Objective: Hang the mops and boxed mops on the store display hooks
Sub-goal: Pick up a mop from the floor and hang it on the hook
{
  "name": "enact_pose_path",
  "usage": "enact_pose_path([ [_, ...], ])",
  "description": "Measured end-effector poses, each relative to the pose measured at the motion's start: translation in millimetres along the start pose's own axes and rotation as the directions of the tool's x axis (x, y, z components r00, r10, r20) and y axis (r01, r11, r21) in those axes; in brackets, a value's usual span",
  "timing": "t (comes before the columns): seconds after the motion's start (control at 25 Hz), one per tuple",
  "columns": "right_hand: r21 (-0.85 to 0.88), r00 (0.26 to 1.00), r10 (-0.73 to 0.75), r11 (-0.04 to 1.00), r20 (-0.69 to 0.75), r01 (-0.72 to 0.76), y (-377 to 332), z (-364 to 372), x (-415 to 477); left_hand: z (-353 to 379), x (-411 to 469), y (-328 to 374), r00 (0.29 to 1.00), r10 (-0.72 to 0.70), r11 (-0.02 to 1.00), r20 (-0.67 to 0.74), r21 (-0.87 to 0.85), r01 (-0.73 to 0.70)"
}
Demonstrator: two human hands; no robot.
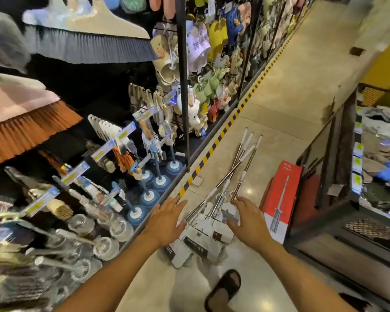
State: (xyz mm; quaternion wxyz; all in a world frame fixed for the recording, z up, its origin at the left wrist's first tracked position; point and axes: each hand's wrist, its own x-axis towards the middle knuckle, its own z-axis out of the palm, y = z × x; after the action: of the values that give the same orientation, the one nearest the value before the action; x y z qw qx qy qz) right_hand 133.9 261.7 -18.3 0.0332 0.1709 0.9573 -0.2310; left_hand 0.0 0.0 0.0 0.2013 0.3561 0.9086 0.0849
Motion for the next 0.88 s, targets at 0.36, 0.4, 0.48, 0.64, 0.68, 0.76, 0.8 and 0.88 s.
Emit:
enact_pose_path([
  [0.36, 0.081, 0.99, 0.033, 0.996, 0.135, -0.044, 70, 28, 161, 25, 163, -29, 0.991, -0.052, 0.998, 0.121, -0.04, 0.057],
  [0.4, 0.08, 0.989, 0.03, 0.996, 0.144, -0.042, 77, 36, 176, 34, 180, -35, 0.989, -0.047, 0.997, 0.141, -0.051, 0.055],
  [0.48, 0.12, 0.985, 0.065, 0.989, 0.163, -0.085, 90, 56, 202, 54, 213, -46, 0.981, -0.065, 0.985, 0.185, -0.143, 0.093],
  [0.64, 0.245, 0.968, 0.15, 0.949, 0.199, -0.198, 110, 112, 245, 108, 284, -74, 0.927, -0.17, 0.887, 0.333, -0.358, 0.291],
  [0.68, 0.272, 0.961, 0.179, 0.934, 0.211, -0.233, 115, 130, 254, 120, 301, -81, 0.896, -0.194, 0.834, 0.399, -0.415, 0.365],
  [0.76, 0.326, 0.946, 0.232, 0.897, 0.228, -0.299, 126, 169, 273, 152, 339, -101, 0.827, -0.202, 0.636, 0.524, -0.572, 0.518],
  [0.8, 0.357, 0.938, 0.252, 0.875, 0.239, -0.326, 132, 190, 281, 168, 355, -111, 0.797, -0.195, 0.497, 0.572, -0.643, 0.583],
  [0.88, 0.38, 0.923, 0.286, 0.848, 0.257, -0.369, 144, 232, 298, 204, 386, -133, 0.753, -0.19, 0.339, 0.631, -0.677, 0.653],
])
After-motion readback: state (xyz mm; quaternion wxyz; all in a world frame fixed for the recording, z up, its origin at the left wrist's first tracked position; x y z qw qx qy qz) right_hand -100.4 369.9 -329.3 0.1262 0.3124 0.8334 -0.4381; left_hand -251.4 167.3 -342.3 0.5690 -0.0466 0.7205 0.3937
